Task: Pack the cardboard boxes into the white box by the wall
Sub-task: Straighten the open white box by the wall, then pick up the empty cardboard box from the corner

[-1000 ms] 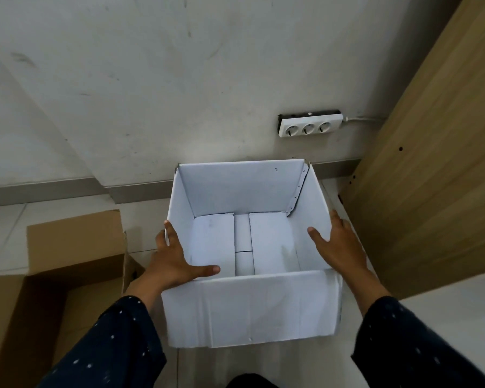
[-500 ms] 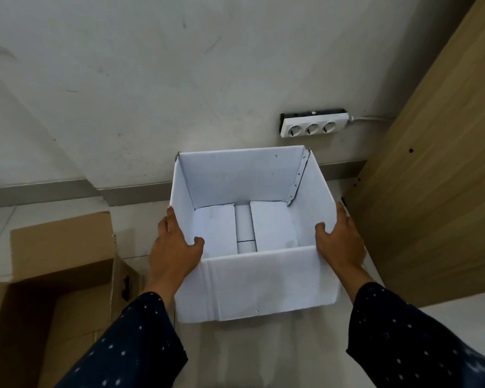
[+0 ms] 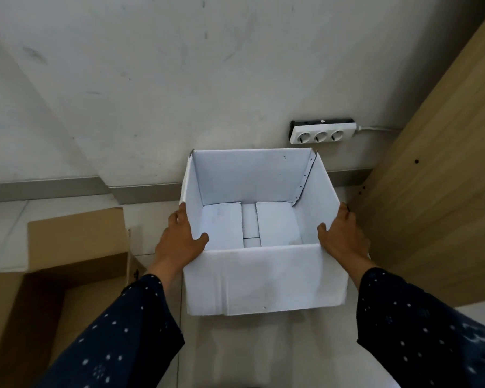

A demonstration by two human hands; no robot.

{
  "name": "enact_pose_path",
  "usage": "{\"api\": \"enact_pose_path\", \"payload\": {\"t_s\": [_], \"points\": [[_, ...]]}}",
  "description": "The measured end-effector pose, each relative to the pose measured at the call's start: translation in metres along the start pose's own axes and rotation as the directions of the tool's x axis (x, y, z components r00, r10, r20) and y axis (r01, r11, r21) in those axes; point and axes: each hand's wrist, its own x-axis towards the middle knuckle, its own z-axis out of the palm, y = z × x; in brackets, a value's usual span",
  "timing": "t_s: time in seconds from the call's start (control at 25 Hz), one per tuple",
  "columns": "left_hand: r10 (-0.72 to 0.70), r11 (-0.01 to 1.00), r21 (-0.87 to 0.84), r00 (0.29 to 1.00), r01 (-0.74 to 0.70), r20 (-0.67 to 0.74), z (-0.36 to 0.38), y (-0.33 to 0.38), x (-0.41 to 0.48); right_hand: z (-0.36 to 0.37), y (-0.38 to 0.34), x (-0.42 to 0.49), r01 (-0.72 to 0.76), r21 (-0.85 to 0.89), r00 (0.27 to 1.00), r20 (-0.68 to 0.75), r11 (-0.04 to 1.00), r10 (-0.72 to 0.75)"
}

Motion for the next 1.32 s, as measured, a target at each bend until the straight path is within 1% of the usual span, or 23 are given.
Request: {"api": "enact_pose_path", "payload": {"t_s": [0.08, 0.12, 0.2, 0.28, 0.36, 0.4, 0.44, 0.48, 0.56, 0.6, 0.68, 0.76, 0.84, 0.92, 0.96, 1.0, 1.04, 1.12, 1.16, 1.2, 1.28, 1.32], "points": [[0.0, 1.0, 0.006, 0.999, 0.0, -0.047, -0.023, -0.013, -0.011, -0.006, -0.024, -0.018, 0.127, -0.088, 0.984, -0.113, 0.988, -0.136], [0.004, 1.0, -0.005, 0.996, -0.005, -0.094, -0.035, -0.02, -0.019, -0.006, -0.042, -0.032, 0.22, -0.077, 0.958, -0.169, 0.972, -0.23], [0.005, 1.0, -0.018, 0.981, -0.008, -0.195, -0.063, -0.043, -0.039, 0.002, -0.09, -0.072, 0.42, 0.04, 0.889, -0.217, 0.907, -0.403], [-0.017, 1.0, 0.008, 0.959, 0.02, -0.282, -0.09, -0.073, -0.06, 0.017, -0.142, -0.12, 0.562, 0.192, 0.825, -0.2, 0.804, -0.529], [-0.049, 0.997, 0.044, 0.934, 0.069, -0.354, -0.116, -0.112, -0.087, 0.035, -0.188, -0.173, 0.633, 0.346, 0.764, -0.135, 0.693, -0.631], [-0.071, 0.993, 0.056, 0.921, 0.1, -0.383, -0.129, -0.133, -0.1, 0.045, -0.207, -0.198, 0.64, 0.409, 0.739, -0.094, 0.651, -0.667], [-0.097, 0.988, 0.068, 0.908, 0.136, -0.407, -0.14, -0.155, -0.114, 0.056, -0.221, -0.222, 0.633, 0.446, 0.721, -0.04, 0.633, -0.692], [-0.134, 0.979, 0.084, 0.894, 0.187, -0.427, -0.15, -0.178, -0.128, 0.067, -0.234, -0.244, 0.622, 0.456, 0.706, 0.026, 0.637, -0.708], [-0.243, 0.938, 0.11, 0.853, 0.327, -0.462, -0.166, -0.225, -0.159, 0.089, -0.249, -0.283, 0.587, 0.415, 0.699, 0.173, 0.695, -0.694], [-0.308, 0.909, 0.114, 0.83, 0.4, -0.465, -0.172, -0.247, -0.174, 0.098, -0.253, -0.298, 0.564, 0.387, 0.71, 0.224, 0.729, -0.668], [-0.439, 0.842, 0.103, 0.783, 0.53, -0.441, -0.174, -0.284, -0.202, 0.111, -0.254, -0.319, 0.533, 0.362, 0.732, 0.255, 0.765, -0.631], [-0.574, 0.772, 0.038, 0.721, 0.634, -0.388, -0.167, -0.315, -0.223, 0.118, -0.255, -0.329, 0.509, 0.358, 0.753, 0.256, 0.783, -0.607], [-0.693, 0.71, -0.113, 0.661, 0.695, -0.287, -0.157, -0.339, -0.234, 0.118, -0.258, -0.329, 0.476, 0.334, 0.786, 0.254, 0.814, -0.564], [-0.745, 0.666, -0.242, 0.642, 0.705, -0.182, -0.154, -0.356, -0.236, 0.116, -0.263, -0.329, 0.453, 0.304, 0.806, 0.262, 0.838, -0.531], [-0.743, 0.667, -0.273, 0.645, 0.693, -0.179, -0.155, -0.361, -0.233, 0.115, -0.267, -0.33, 0.446, 0.297, 0.81, 0.266, 0.844, -0.522], [-0.731, 0.681, -0.283, 0.647, 0.675, -0.216, -0.157, -0.363, -0.228, 0.114, -0.271, -0.333, 0.438, 0.298, 0.814, 0.269, 0.848, -0.515], [-0.708, 0.706, -0.276, 0.647, 0.652, -0.283, -0.16, -0.361, -0.221, 0.113, -0.276, -0.336, 0.421, 0.309, 0.819, 0.275, 0.853, -0.504], [-0.607, 0.783, -0.197, 0.657, 0.589, -0.448, -0.17, -0.357, -0.202, 0.115, -0.288, -0.35, 0.357, 0.36, 0.833, 0.294, 0.862, -0.468], [-0.535, 0.825, -0.142, 0.673, 0.547, -0.511, -0.176, -0.356, -0.192, 0.119, -0.294, -0.36, 0.31, 0.406, 0.841, 0.304, 0.86, -0.447], [-0.461, 0.862, -0.084, 0.703, 0.5, -0.541, -0.184, -0.356, -0.181, 0.125, -0.301, -0.371, 0.25, 0.468, 0.846, 0.32, 0.848, -0.426], [-0.345, 0.911, 0.019, 0.787, 0.412, -0.511, -0.199, -0.358, -0.163, 0.138, -0.311, -0.397, 0.058, 0.603, 0.832, 0.411, 0.796, -0.372], [-0.318, 0.92, 0.057, 0.823, 0.388, -0.471, -0.204, -0.359, -0.157, 0.146, -0.313, -0.408, -0.049, 0.64, 0.815, 0.469, 0.767, -0.339]]}}
